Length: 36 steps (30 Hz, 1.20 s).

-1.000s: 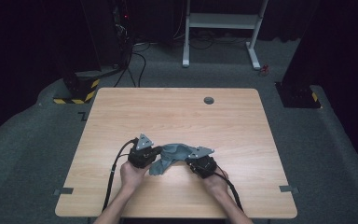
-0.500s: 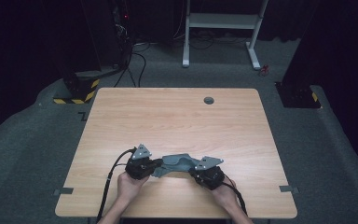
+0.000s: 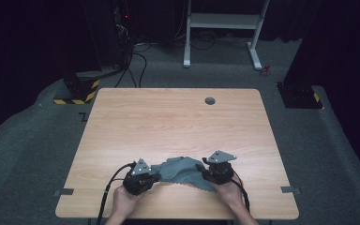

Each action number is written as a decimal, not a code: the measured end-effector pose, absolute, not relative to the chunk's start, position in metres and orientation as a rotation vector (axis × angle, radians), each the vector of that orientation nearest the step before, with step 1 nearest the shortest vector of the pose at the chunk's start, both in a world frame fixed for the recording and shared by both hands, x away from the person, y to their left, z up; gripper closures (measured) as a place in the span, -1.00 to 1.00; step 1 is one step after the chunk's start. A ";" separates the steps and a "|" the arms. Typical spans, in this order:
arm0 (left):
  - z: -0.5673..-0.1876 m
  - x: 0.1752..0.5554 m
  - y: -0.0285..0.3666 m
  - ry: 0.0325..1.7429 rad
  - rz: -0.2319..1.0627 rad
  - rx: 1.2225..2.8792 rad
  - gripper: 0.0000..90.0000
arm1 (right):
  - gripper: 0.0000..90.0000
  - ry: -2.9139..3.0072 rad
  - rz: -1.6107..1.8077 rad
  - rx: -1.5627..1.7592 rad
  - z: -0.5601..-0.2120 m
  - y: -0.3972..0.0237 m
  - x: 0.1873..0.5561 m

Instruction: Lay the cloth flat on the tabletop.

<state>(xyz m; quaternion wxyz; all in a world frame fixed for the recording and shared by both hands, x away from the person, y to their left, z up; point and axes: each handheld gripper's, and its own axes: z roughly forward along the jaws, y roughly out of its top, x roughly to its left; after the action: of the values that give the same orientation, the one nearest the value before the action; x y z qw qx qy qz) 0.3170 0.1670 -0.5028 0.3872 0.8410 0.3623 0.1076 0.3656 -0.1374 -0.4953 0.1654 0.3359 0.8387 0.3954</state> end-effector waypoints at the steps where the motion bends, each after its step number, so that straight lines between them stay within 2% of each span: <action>1: -0.504 0.316 0.167 0.929 0.278 2.142 0.95 | 0.34 2.389 1.132 0.971 -0.496 -0.138 0.368; 6: -0.507 0.314 0.169 0.940 0.282 2.147 0.88 | 0.46 2.394 1.137 1.005 -0.501 -0.136 0.377; 9: -0.503 0.315 0.173 0.946 0.285 2.090 0.58 | 0.61 2.378 1.164 1.022 -0.498 -0.137 0.382; 12: -0.495 0.321 0.179 1.008 0.343 2.022 0.43 | 0.74 2.364 1.178 1.050 -0.492 -0.139 0.388; 15: -0.493 0.334 0.180 1.064 0.396 2.003 0.37 | 0.66 2.389 1.134 1.072 -0.492 -0.134 0.399; 19: -0.501 0.351 0.172 1.110 0.354 2.025 0.26 | 0.45 2.467 1.069 1.076 -0.506 -0.119 0.407; 26: -0.515 0.362 0.156 1.090 0.353 2.098 0.19 | 0.42 2.562 1.076 0.960 -0.511 -0.109 0.396; 28: -0.515 0.362 0.154 1.074 0.349 2.110 0.24 | 0.42 2.582 1.065 0.917 -0.511 -0.108 0.390; 30: -0.515 0.361 0.151 1.053 0.354 2.131 0.41 | 0.44 2.600 1.051 0.897 -0.512 -0.107 0.388; 32: -0.515 0.361 0.150 1.028 0.347 2.148 0.69 | 0.59 2.623 1.050 0.906 -0.514 -0.106 0.390; 35: -0.514 0.363 0.148 1.008 0.369 2.179 0.94 | 0.88 2.644 1.040 0.879 -0.513 -0.104 0.390; 36: -0.513 0.363 0.147 1.003 0.374 2.180 0.96 | 0.92 2.641 1.027 0.853 -0.512 -0.103 0.389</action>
<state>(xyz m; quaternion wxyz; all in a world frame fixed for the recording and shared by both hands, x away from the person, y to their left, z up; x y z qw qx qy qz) 0.3632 0.1474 -0.5134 0.3490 0.8412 0.3869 0.1444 0.3888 -0.1025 -0.5122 0.0912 0.2871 0.8888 0.3455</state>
